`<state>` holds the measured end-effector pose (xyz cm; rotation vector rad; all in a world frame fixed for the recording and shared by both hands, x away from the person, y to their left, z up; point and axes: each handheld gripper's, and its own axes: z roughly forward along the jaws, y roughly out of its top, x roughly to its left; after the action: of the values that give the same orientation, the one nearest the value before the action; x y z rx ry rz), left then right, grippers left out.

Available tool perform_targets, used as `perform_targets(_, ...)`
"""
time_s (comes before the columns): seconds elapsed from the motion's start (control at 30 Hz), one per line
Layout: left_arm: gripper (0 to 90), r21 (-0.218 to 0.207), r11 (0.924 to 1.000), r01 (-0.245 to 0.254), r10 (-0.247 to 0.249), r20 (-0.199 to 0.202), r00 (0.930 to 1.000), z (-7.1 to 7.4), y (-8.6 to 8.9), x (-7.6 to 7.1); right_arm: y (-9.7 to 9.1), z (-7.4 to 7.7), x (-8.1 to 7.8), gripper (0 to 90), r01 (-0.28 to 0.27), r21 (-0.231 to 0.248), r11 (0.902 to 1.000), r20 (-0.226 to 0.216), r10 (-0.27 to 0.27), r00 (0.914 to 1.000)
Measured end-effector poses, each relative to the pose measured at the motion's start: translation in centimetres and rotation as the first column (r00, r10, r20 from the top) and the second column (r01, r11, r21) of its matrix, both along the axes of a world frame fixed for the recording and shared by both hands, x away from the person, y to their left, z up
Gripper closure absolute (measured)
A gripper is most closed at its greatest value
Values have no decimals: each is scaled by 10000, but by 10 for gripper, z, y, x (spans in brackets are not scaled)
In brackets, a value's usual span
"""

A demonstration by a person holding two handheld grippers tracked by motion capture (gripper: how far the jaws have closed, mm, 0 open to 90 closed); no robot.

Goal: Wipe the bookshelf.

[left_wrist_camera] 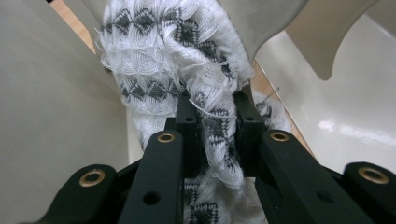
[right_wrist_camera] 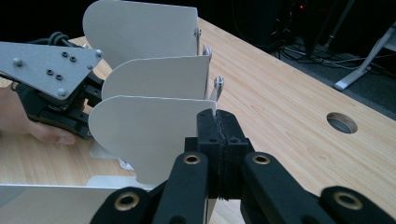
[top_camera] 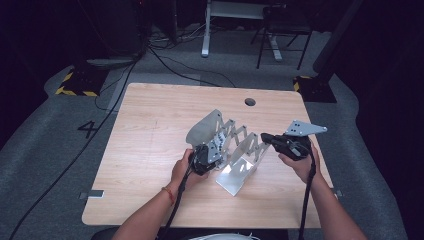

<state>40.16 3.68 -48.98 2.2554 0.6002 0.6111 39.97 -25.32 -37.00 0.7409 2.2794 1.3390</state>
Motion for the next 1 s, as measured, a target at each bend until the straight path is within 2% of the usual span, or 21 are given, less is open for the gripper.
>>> perform_targets(0.2, 771, 422, 9983, 401, -380, -483, 9981, -4, 3, 0, 0, 0, -1, 898, 23, -36, 10000, 44, -23, 10000)
perform_targets(0.23, 771, 536, 9968, 593, -550, -782, 9954, -4, 4, 1, 0, 0, -1, 898, 24, -36, 10000, 52, -23, 10000)
perform_targets(0.33, 771, 729, 9941, 797, -731, -896, 9933, -3, 9, -1, 0, 0, -1, 898, 34, 4, 10000, 51, -34, 10000)
perform_targets(0.43, 772, 954, 9906, 984, -868, -1184, 9892, -1, 18, -7, -1, 0, -1, 897, 33, -6, 10000, 38, -33, 10000)
perform_targets(0.7, 771, 612, 9908, 1208, -1087, -1726, 9790, 0, 49, -29, -1, 0, -2, 898, 15, -53, 10000, 40, -15, 10000)
perform_targets(0.8, 770, 271, 9946, 1006, -942, -1771, 9797, -2, 51, -33, 0, 0, -1, 898, -1, -77, 10000, 38, 2, 10000)
perform_targets(0.87, 770, 329, 9939, 1057, -986, -1702, 9805, -1, 49, -32, 0, 1, -1, 898, -4, -128, 9999, 36, 4, 10000)
perform_targets(0.93, 770, 409, 9944, 978, -906, -1522, 9842, -1, 46, -29, 0, 1, -1, 898, -12, -132, 9999, 26, 12, 10000)
perform_targets(1.0, 770, 102, 9974, 719, -696, -1466, 9867, 0, 43, -26, 0, 1, -1, 898, -7, -153, 9999, 47, 8, 10000)
